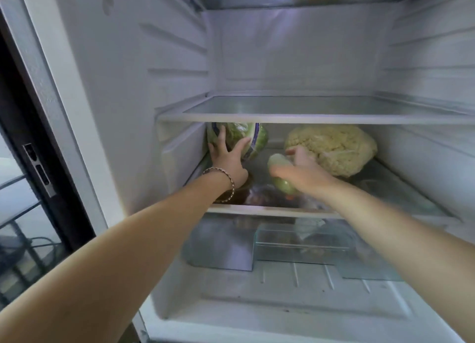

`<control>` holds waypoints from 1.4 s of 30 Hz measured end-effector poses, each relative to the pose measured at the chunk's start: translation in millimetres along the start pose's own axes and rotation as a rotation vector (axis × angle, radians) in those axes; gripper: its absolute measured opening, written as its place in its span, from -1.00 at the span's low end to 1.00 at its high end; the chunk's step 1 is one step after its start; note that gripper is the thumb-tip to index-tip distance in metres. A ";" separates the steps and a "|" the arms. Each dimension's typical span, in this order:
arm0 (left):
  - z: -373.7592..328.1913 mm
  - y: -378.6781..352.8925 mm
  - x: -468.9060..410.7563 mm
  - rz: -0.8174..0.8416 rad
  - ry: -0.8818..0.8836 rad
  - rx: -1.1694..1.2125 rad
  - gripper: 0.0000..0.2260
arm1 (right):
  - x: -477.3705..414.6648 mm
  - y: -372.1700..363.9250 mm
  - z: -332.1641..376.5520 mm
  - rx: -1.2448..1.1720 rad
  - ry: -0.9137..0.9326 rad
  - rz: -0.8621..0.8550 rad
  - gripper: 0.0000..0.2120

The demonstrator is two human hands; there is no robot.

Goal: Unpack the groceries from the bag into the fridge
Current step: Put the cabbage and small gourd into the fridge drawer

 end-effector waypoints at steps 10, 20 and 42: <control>8.3 -10.3 6.7 0.059 -0.019 0.083 -0.34 | -17.6 -31.7 12.0 0.626 0.291 -0.262 -0.45; 7.7 -8.3 9.5 0.039 -0.022 0.112 -0.33 | -25.7 -33.1 16.4 0.692 0.478 -0.244 -0.74; -26.3 73.9 78.1 0.051 -0.055 -0.237 -0.75 | 78.3 21.5 26.6 0.791 0.732 0.071 -0.68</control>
Point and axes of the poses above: each hand's wrist, its own x-axis away from the middle knuckle, its own y-axis out of the back of the hand, z = x × y, the point moved 4 cm from there along -x, towards the middle knuckle, and after that the axes turned 13 degrees about -z, right-handed, at the moved point
